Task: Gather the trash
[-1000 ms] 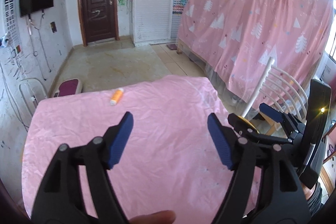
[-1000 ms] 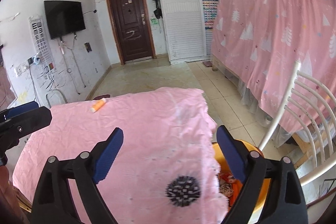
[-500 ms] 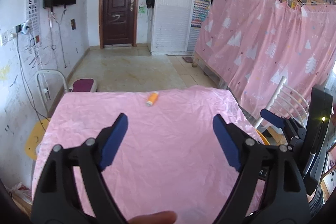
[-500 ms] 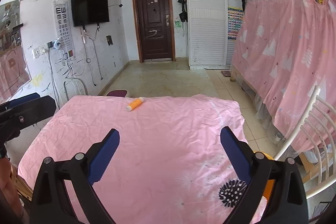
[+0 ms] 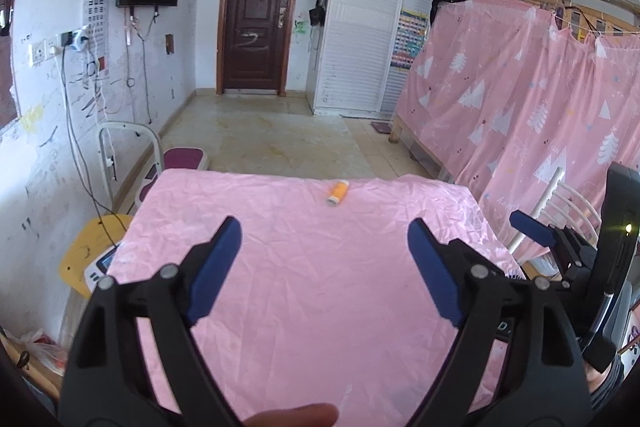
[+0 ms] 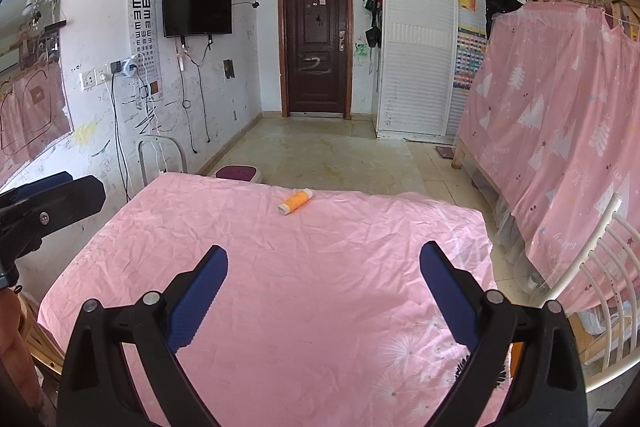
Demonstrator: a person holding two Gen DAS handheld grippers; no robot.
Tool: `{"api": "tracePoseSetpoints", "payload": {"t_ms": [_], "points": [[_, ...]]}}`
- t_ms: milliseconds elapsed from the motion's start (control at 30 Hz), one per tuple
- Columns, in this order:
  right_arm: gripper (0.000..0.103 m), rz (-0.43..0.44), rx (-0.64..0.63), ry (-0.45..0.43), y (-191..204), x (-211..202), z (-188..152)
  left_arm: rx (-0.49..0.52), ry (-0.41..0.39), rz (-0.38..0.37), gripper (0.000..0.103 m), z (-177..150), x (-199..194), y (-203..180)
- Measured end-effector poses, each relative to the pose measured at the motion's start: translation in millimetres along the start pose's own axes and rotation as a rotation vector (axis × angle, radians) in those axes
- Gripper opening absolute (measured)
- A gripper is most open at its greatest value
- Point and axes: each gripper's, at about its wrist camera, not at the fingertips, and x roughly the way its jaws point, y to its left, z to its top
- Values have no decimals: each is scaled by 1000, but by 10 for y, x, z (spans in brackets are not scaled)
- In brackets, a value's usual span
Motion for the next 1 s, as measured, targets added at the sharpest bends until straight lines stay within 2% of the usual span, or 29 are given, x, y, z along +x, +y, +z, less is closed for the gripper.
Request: {"api": "tracePoseSetpoints", "payload": {"t_ms": [433, 1000], "points": [[87, 9, -13, 2, 79, 28, 21, -30, 0, 15, 82, -26, -28, 169], [87, 11, -19, 3, 119, 37, 26, -34, 0, 18, 82, -33, -32, 167]]}}
